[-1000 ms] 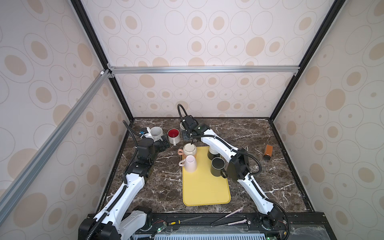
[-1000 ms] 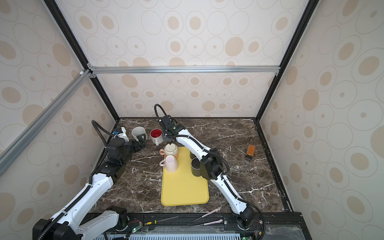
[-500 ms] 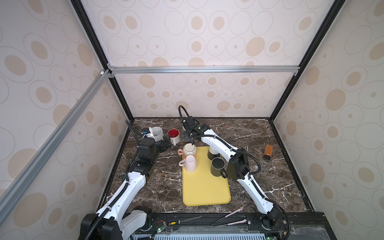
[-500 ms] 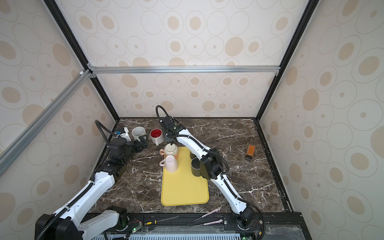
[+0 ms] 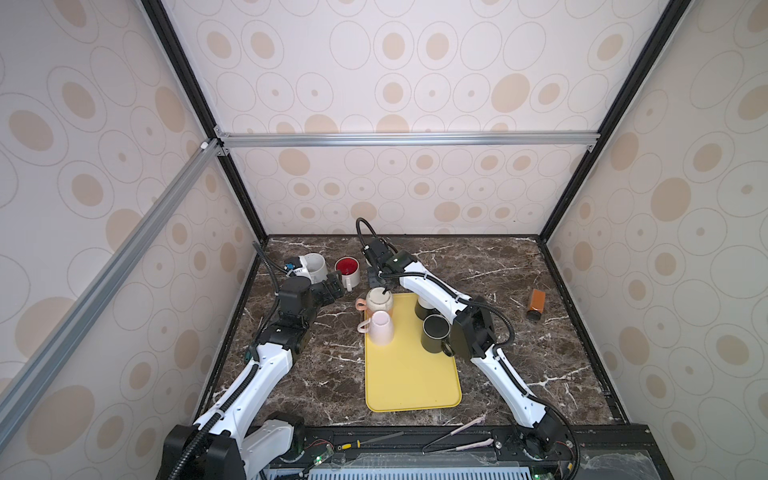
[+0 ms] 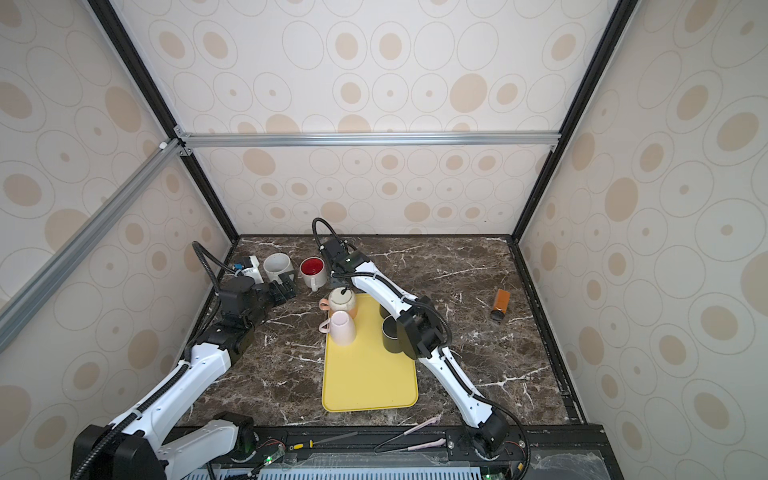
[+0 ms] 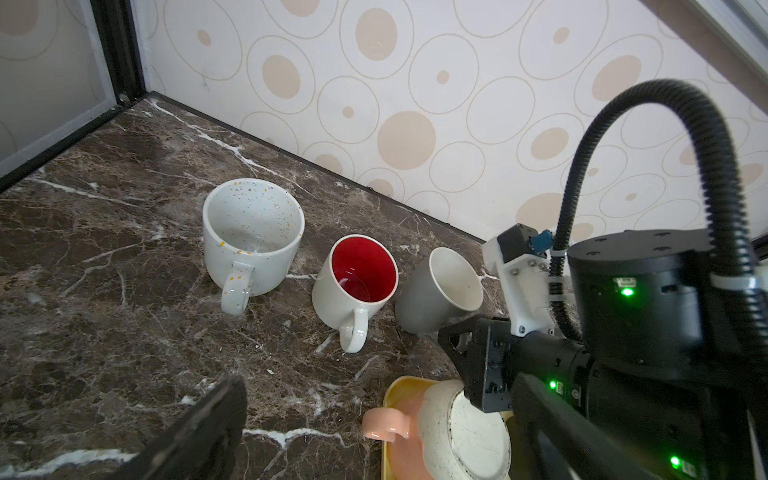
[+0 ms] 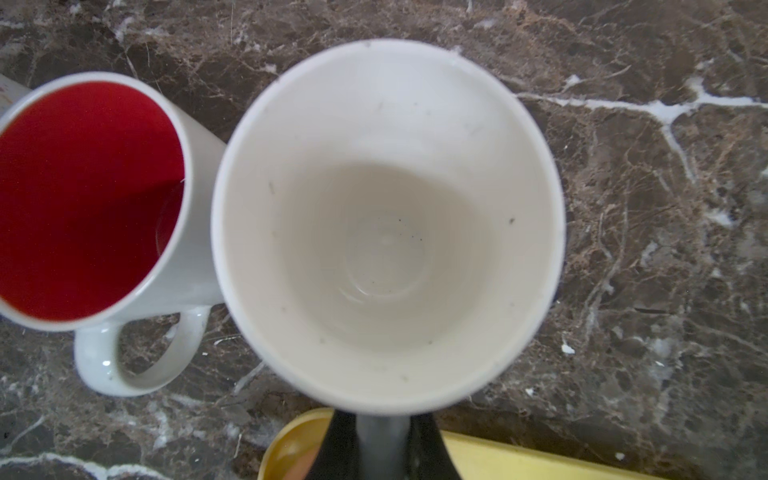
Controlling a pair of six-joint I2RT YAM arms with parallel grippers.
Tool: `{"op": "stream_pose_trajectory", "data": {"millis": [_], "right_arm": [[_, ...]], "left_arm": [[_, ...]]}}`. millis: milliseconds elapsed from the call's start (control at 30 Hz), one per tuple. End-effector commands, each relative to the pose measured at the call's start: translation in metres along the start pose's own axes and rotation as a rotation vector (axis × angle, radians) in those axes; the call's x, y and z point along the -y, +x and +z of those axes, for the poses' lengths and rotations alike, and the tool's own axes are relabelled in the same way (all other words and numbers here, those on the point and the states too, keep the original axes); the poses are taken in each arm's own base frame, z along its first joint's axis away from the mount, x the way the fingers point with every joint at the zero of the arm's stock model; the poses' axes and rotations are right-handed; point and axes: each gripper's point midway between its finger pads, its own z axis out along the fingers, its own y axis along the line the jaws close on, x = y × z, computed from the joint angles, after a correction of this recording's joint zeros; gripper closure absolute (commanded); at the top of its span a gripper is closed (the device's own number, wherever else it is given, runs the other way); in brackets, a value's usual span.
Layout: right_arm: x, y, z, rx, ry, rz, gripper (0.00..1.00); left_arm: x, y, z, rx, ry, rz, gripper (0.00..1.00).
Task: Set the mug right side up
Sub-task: 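Hold the upright grey mug on the table with the right gripper, then open the right gripper and lift it off the upright grey mug, then move the right gripper over the upside-down black mug while left approaches tray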
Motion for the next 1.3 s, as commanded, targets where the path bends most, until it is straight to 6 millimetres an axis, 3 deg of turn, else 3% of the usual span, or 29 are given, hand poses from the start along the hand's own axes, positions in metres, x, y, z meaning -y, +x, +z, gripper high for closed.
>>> {"op": "stream_pose_trajectory", "data": {"millis": [0,133,233,533,767,900,1100,1167,1267], "right_arm": [[0.000,-0.015,-0.007,0.052,-0.001,0.036,0.92],[-0.008,-0.013,-0.007,0.047,-0.040,0.047,0.78],[-0.012,-0.014,-0.007,0.045,-0.061,0.050,0.74],[-0.021,-0.016,-0.021,0.037,-0.126,0.061,0.70],[-0.013,-0.020,-0.042,0.057,-0.112,0.051,0.70],[-0.013,-0.031,-0.064,0.118,-0.159,0.049,0.68],[-0.018,-0.056,-0.116,0.193,-0.250,0.020,0.66],[-0.022,-0.058,-0.133,0.210,-0.302,0.000,0.64],[-0.030,-0.045,-0.164,0.217,-0.435,-0.071,0.63]], "left_arm": [[0.003,-0.005,0.000,0.018,0.014,-0.017,0.00],[0.003,-0.005,0.001,0.014,0.015,-0.017,0.00],[0.004,-0.004,0.001,0.013,0.020,-0.017,0.00],[0.004,-0.004,0.000,0.010,0.026,-0.015,0.00],[0.006,-0.003,0.000,0.007,0.038,-0.015,0.00],[0.006,-0.002,0.001,0.009,0.043,-0.016,0.00],[0.007,-0.003,0.004,0.010,0.038,-0.008,0.00],[0.007,-0.004,0.004,0.011,0.040,-0.007,0.00],[0.009,-0.004,0.003,0.012,0.047,0.001,0.00]]}}
